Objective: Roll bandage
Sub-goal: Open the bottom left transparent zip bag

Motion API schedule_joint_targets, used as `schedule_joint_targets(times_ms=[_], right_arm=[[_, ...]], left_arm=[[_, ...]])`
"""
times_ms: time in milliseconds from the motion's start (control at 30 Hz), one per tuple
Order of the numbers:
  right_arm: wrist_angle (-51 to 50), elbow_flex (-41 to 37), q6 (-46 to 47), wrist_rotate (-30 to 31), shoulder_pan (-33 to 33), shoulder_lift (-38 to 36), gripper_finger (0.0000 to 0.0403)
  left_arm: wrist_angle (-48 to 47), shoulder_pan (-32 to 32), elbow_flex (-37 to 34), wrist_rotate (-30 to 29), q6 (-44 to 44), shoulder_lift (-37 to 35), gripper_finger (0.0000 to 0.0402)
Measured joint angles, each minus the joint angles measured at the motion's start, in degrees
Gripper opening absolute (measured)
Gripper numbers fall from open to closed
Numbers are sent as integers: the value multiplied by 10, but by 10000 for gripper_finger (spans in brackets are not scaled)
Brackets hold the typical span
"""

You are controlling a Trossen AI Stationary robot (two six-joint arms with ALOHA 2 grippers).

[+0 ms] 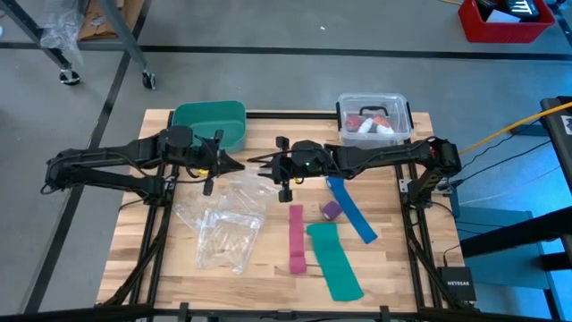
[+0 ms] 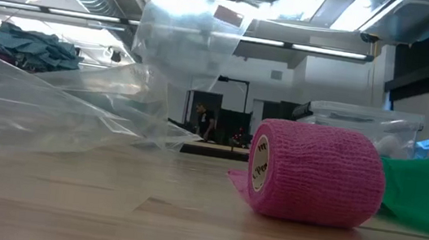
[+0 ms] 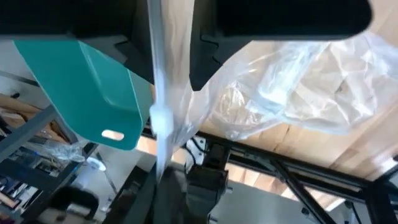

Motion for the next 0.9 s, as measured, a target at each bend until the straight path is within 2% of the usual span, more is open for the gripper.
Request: schedule_joint_targets(times_ms=[300, 467, 600, 900], right_arm=[[17, -1, -1, 0, 0, 0, 20], [52, -1, -14, 0, 0, 0, 15], [65, -1, -20, 0, 0, 0, 38], [66, -1, -20, 0, 0, 0, 134]], left_arm=[[-3, 3, 0, 0, -2, -16, 0], [-2, 3, 0, 1, -2, -16, 0], [-2, 3, 0, 1, -2, -16, 0], [-4, 3, 0, 0, -2, -16, 0]])
